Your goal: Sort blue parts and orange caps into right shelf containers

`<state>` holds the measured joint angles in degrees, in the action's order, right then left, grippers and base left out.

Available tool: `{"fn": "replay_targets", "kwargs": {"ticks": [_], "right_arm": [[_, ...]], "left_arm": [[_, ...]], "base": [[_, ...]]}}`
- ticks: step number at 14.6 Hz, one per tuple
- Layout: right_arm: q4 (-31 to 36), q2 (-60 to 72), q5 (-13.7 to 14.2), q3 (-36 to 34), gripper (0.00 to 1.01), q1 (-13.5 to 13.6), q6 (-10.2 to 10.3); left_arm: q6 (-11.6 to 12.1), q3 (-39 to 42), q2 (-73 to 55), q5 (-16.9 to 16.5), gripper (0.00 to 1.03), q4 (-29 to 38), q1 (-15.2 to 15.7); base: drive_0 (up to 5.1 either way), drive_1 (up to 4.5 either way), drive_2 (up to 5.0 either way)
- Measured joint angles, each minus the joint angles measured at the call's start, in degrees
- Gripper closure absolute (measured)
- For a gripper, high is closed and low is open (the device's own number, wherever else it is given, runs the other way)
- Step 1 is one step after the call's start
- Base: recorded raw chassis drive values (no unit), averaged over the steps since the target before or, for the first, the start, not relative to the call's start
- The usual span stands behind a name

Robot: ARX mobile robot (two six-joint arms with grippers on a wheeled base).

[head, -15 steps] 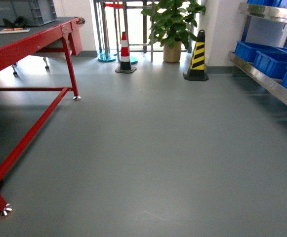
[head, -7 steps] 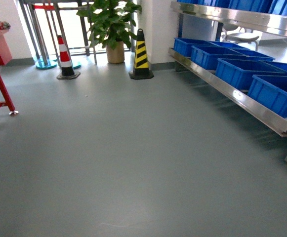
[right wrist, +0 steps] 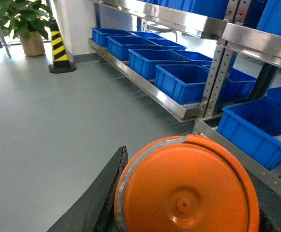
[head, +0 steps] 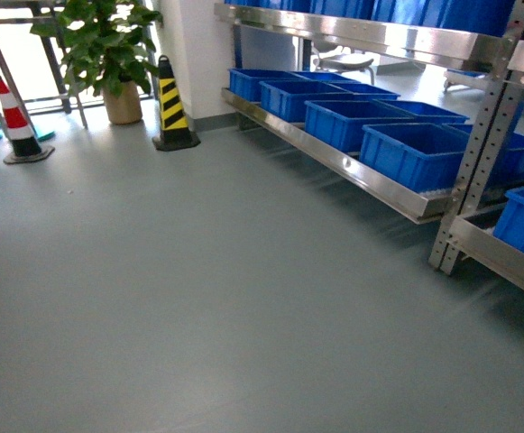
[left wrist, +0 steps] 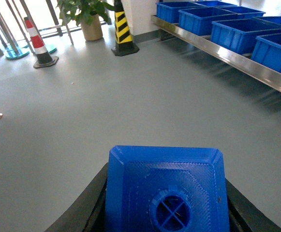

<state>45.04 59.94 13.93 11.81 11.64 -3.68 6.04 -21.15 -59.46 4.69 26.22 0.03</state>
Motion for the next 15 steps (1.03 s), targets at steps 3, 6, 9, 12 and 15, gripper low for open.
{"fn": "replay_targets", "kwargs": {"ticks": [3, 6, 9, 12, 15], "right_arm": [[0.00, 0.00, 0.02, 0.00, 0.57, 0.00, -0.02], [-0.04, 0.00, 0.02, 0.00, 0.57, 0.00, -0.02], [-0.02, 0.00, 0.00, 0.00, 0.57, 0.00, 0.00], [-0.02, 0.00, 0.00, 0.00, 0.57, 0.00, 0.00], [-0.02, 0.00, 0.00, 0.00, 0.57, 0.00, -0.02]], "left_arm": [[0.00, 0.00, 0.00, 0.00, 0.59, 0.00, 0.00], [0.00, 0.00, 0.00, -0.04, 0.59, 0.00, 0.00], [0.00, 0.00, 0.00, -0.04, 0.59, 0.00, 0.00], [0.00, 0.00, 0.00, -0.02, 0.59, -0.02, 0.00], [0.00, 0.00, 0.00, -0.02, 0.59, 0.00, 0.00]], "base": [[-1.4, -1.40, -1.4], [-1.4, -1.44, -1.4], [-1.5, -1.50, -1.5], [-1.7, -1.67, -1.7], [-1.7, -1.66, -1.7]]}}
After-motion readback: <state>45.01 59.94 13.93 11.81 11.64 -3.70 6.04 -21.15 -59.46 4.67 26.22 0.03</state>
